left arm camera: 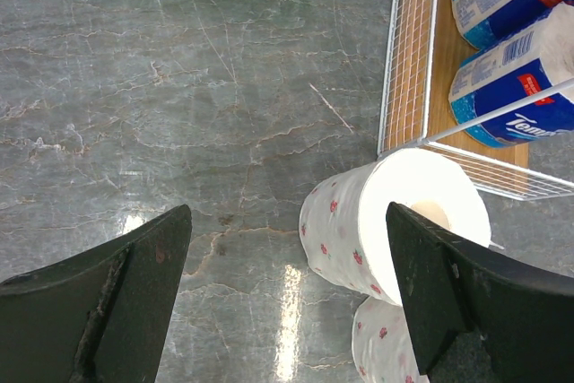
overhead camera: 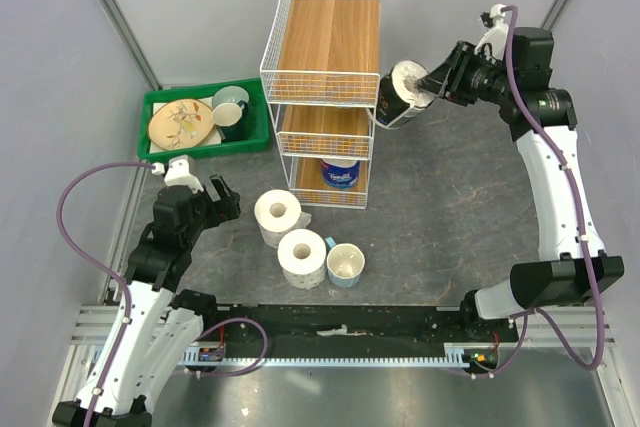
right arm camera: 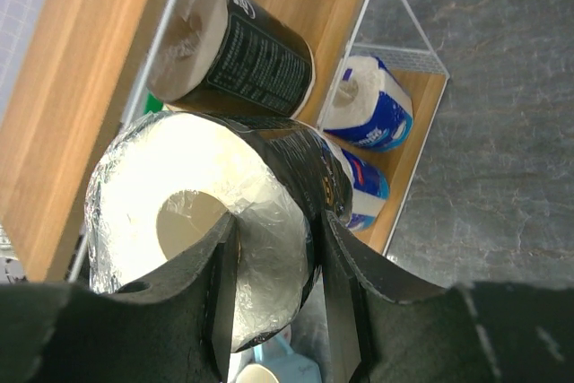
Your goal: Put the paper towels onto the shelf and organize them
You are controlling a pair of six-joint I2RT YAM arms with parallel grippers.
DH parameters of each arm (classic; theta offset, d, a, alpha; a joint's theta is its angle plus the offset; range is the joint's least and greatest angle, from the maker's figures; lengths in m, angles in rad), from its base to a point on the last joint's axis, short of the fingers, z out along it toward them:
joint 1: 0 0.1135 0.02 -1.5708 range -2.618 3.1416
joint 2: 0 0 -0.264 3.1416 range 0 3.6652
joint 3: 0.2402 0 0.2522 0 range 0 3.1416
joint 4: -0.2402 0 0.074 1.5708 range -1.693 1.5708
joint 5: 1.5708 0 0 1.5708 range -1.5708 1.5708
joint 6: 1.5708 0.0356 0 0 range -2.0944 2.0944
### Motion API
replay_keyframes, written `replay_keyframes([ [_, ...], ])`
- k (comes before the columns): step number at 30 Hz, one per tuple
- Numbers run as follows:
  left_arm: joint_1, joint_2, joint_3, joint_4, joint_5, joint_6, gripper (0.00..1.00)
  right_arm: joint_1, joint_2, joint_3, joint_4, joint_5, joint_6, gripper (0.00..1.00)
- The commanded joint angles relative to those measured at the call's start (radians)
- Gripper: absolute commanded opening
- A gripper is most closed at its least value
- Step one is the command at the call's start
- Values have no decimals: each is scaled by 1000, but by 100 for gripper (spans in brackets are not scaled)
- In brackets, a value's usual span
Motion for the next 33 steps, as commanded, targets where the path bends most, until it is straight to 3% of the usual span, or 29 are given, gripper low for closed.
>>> replay_keyframes([
  [1, 6, 0, 19, 37, 11, 5, 96, 38, 22, 69, -39, -28, -49, 43],
  [33, 6, -9, 18, 36, 2, 6, 96, 273, 139, 164, -54, 156, -49, 43],
])
